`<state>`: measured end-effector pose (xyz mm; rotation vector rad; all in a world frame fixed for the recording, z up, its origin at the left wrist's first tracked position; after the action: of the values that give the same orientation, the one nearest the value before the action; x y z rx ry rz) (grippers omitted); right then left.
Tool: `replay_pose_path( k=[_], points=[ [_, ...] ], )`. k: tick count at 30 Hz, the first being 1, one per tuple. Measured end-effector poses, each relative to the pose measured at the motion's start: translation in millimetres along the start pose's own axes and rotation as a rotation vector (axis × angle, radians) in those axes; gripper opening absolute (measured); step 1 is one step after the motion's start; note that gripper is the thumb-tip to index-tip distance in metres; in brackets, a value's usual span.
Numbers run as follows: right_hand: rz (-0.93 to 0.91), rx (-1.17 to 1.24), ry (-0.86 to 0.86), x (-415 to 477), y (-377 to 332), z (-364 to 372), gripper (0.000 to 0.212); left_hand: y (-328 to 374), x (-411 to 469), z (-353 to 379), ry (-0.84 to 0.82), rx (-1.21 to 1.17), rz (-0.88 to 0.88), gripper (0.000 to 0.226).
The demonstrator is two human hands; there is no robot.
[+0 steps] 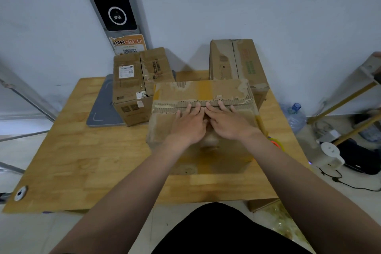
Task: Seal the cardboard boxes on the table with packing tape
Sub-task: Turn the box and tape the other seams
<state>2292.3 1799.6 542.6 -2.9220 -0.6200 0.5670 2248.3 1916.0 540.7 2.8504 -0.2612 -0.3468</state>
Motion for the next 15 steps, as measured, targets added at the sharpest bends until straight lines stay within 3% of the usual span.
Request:
replay_pose_path(
  k=[5, 8, 11, 15],
  points=[
    [0.18, -0.015, 0.0, 4, 49, -5, 0.059, -17, -6, 1, 0.016, 0.001, -0.06, 0.069],
    [0.301, 0.125, 0.033, 0, 80, -7, 0.06, -23, -10, 2, 0.043, -0.005, -0.055, 0.071],
    [0.325, 0.262, 0.101, -5, 93, -11, 0.058, -23, -10, 1, 0.047, -0.008, -0.069, 0.075],
    [0.333, 0.21, 0.194, -24, 97, -23, 0.053, -6, -12, -3, 0.078, 0.014, -0.04, 0.075]
  ],
)
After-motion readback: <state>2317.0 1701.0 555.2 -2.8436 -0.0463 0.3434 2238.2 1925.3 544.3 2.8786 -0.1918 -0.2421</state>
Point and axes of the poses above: each hand's wrist, its own x-axis towards the middle knuckle, its own z-axis out of the palm, y = z × x, the point moved 5 cm from there along x, towards the middle knuckle, and after that the axes turned 13 degrees about z, right-handed, at the moved point
